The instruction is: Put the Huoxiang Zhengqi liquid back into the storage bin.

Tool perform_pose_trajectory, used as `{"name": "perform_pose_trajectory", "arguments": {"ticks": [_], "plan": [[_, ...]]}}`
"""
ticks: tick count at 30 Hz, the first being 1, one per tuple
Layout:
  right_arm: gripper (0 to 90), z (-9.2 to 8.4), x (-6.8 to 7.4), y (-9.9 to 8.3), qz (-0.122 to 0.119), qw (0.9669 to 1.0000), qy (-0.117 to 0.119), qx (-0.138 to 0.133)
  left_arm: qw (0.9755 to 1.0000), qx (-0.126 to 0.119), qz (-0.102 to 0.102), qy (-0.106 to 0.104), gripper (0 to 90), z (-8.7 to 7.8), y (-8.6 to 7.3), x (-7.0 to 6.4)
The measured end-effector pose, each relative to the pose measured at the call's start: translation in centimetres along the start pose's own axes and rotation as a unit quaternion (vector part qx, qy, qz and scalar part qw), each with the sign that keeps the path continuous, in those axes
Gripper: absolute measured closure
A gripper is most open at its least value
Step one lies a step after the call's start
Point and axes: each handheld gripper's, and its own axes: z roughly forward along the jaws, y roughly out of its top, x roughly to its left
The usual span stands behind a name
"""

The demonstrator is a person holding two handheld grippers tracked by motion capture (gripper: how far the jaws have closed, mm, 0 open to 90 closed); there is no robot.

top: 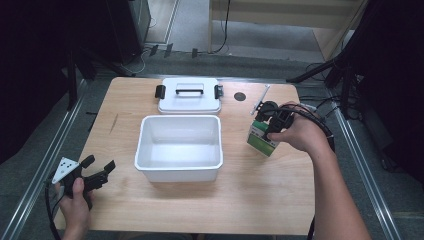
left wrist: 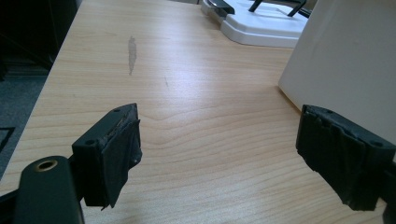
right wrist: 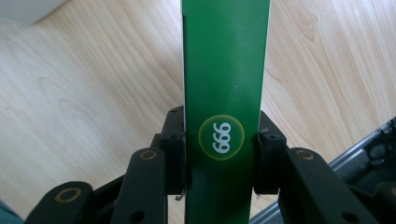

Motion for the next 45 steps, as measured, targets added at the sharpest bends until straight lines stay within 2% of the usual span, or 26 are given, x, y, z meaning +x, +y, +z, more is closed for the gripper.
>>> {"name": "perform_pose_trajectory", "arguments": {"ticks": [8, 9, 10, 11, 13, 14, 22, 23, 30, 37, 45], "plan": [[64.6, -1.4, 0.3, -0.5, -0.038, 0.9990, 0.018, -0.017, 1.0000, 0.000, 0.000, 0.000, 14.6, 0.0, 0.0, 0.0], [64.5, -1.7, 0.4, -0.6, -0.057, 0.9979, 0.020, -0.023, 1.0000, 0.000, -0.001, 0.000, 14.6, 0.0, 0.0, 0.0], [64.5, -1.7, 0.4, -0.6, -0.057, 0.9979, 0.020, -0.023, 1.0000, 0.000, 0.000, 0.000, 14.6, 0.0, 0.0, 0.0], [64.5, -2.2, 0.6, -0.6, -0.079, 0.9963, 0.022, -0.025, 1.0000, -0.001, -0.001, 0.000, 14.6, 0.0, 0.0, 0.0], [64.5, -2.4, 0.8, -0.6, -0.085, 0.9958, 0.024, -0.025, 1.0000, -0.001, -0.002, 0.000, 14.6, 0.0, 0.0, 0.0], [64.5, -2.9, 1.1, -0.4, -0.101, 0.9942, 0.025, -0.024, 1.0000, -0.001, -0.002, -0.001, 14.6, 0.0, 0.0, 0.0], [64.5, -4.4, 1.6, 0.1, -0.119, 0.9920, 0.028, -0.030, 1.0000, -0.001, -0.003, -0.001, 14.6, 0.0, 0.0, 0.0], [64.5, -5.0, 1.6, 0.3, -0.126, 0.9910, 0.030, -0.032, 1.0000, -0.001, -0.003, -0.001, 14.6, 0.0, 0.0, 0.0], [64.4, -6.8, 1.9, 0.8, -0.137, 0.9891, 0.031, -0.044, 1.0000, -0.001, -0.003, -0.003, 14.6, 0.0, 0.0, 0.1], [64.4, -8.0, 2.3, 1.2, -0.157, 0.9850, 0.049, -0.053, 1.0000, -0.001, -0.003, -0.003, 14.6, 0.0, 0.0, 0.0], [64.4, -9.7, 2.8, 2.1, -0.171, 0.9822, 0.045, -0.065, 1.0000, 0.001, -0.002, -0.003, 14.6, 0.0, 0.0, 0.0]]}}
